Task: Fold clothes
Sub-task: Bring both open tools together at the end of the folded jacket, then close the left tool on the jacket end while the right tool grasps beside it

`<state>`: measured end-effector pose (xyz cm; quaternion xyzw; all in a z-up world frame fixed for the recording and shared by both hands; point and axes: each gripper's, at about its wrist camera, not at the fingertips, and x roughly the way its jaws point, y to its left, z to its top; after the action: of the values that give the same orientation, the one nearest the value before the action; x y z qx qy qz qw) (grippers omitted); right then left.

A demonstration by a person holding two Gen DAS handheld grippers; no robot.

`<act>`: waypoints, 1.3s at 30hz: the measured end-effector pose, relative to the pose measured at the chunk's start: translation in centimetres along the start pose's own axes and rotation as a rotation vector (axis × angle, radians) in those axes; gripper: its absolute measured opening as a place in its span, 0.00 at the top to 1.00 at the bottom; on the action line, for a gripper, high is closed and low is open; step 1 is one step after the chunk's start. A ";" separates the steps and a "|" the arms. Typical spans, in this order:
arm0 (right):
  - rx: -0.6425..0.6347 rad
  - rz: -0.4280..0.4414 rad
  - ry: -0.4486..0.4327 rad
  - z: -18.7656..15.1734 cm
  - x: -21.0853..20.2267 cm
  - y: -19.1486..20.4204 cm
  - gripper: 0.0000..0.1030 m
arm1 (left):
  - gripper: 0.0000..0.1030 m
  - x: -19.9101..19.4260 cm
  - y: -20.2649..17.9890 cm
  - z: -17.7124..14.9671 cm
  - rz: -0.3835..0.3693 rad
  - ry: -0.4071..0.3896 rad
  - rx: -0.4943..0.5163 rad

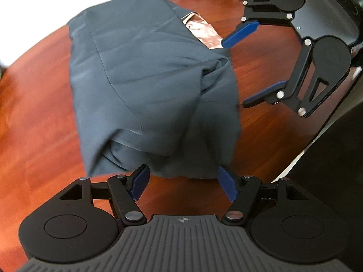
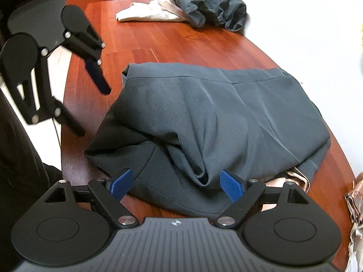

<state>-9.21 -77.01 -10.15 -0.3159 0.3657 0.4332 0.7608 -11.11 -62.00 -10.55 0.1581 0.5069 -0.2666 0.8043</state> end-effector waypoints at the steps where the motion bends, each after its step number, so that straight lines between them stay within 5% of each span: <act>1: -0.008 0.004 0.002 0.0 0.1 -0.1 0.14 | 0.32 0.4 -0.6 -0.1 0.026 0.013 -0.032; 14: -0.095 0.058 -0.009 0.3 0.5 -0.3 0.14 | 0.37 2.8 -0.9 -0.3 0.106 0.024 -0.348; 15: -0.102 0.062 -0.010 0.3 0.5 -0.3 0.14 | 0.43 2.9 -0.8 -0.4 0.103 0.025 -0.357; 17: -0.117 0.068 -0.013 0.4 0.5 -0.3 0.11 | 0.75 3.3 -0.3 -0.6 0.078 0.032 -0.399; 20: -0.146 0.083 -0.024 0.4 0.4 -0.1 0.04 | 0.95 3.1 0.2 -0.9 0.050 -0.005 -0.439; 32: -0.233 0.091 -0.052 0.8 1.4 1.6 0.01 | 0.98 -0.7 1.2 1.5 0.036 -0.121 -0.473; 36: -0.278 0.051 -0.059 0.7 2.0 2.4 0.01 | 0.98 -1.5 1.4 2.4 0.033 -0.150 -0.471; 39: -0.331 -0.065 -0.076 0.8 3.1 3.1 0.01 | 0.98 -1.9 1.5 3.3 0.027 -0.163 -0.472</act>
<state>-10.67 -73.72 -12.77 -0.4319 0.2500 0.4742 0.7253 -8.44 -62.03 -7.40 -0.0493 0.4865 -0.1421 0.8606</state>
